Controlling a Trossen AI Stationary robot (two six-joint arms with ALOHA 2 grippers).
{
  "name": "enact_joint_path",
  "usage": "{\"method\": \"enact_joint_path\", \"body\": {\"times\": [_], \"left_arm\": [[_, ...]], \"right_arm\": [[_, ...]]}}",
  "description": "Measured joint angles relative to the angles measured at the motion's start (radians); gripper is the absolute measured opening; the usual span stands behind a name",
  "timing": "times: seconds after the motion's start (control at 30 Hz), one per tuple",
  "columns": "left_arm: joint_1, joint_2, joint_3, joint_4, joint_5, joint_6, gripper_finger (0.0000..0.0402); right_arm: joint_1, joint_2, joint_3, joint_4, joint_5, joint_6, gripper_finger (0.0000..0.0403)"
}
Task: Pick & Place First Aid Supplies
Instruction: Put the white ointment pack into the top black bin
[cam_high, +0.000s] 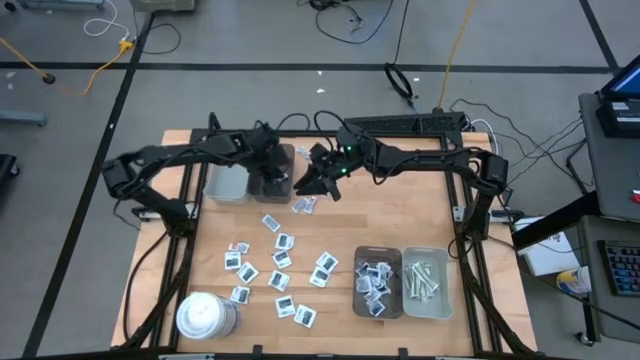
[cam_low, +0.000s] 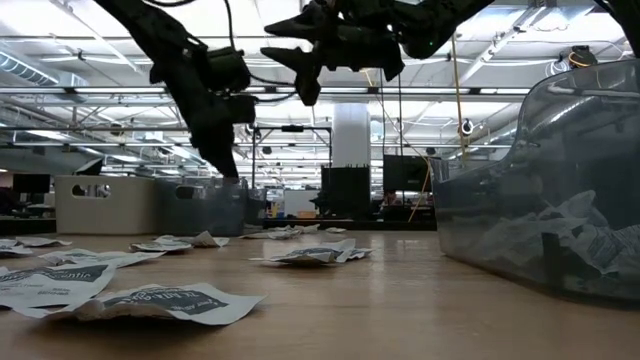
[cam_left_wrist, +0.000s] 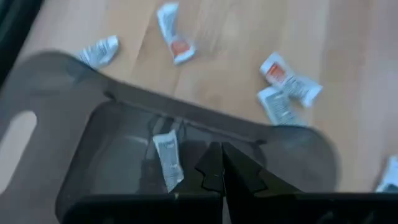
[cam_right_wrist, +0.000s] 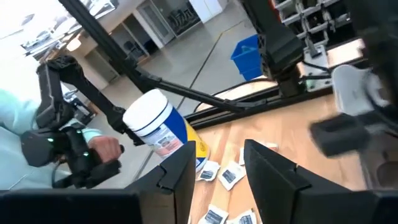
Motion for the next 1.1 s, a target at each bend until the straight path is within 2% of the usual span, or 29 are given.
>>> {"method": "enact_joint_path", "body": {"times": [0.13, 0.23, 0.33, 0.5, 0.6, 0.77, 0.93, 1.1], "left_arm": [[0.0, 0.031, 0.0, 0.017, -0.03, -0.011, 0.0005], [0.0, 0.036, 0.0, 0.019, -0.052, -0.065, 0.0026], [0.004, 0.035, 0.0, 0.019, -0.059, -0.128, 0.0063], [0.024, 0.011, 0.002, 0.032, -0.062, -0.242, 0.0147], [0.039, -0.003, 0.001, 0.024, -0.057, -0.322, 0.019], [0.051, -0.021, 0.001, 0.018, -0.028, -0.357, 0.0237], [0.05, -0.024, 0.001, 0.017, -0.005, -0.359, 0.0258], [0.042, -0.024, 0.001, 0.019, 0.024, -0.383, 0.0263]], "right_arm": [[0.0, 0.0, 0.0, -0.012, 0.005, 0.0, 0.0123], [-0.002, 0.0, 0.0, -0.008, 0.009, 0.007, 0.0118], [-0.009, 0.0, 0.0, -0.015, 0.008, 0.06, 0.0117], [-0.022, 0.0, 0.0, -0.05, -0.012, 0.095, 0.012], [-0.032, 0.0, 0.001, -0.111, 0.11, 0.15, 0.0121], [-0.048, -0.011, 0.0, -0.355, 0.372, 0.166, 0.0122], [-0.047, -0.017, 0.009, -0.542, 0.65, 0.079, 0.0122], [-0.068, 0.006, 0.091, -0.719, 0.936, 0.018, 0.0122]]}}
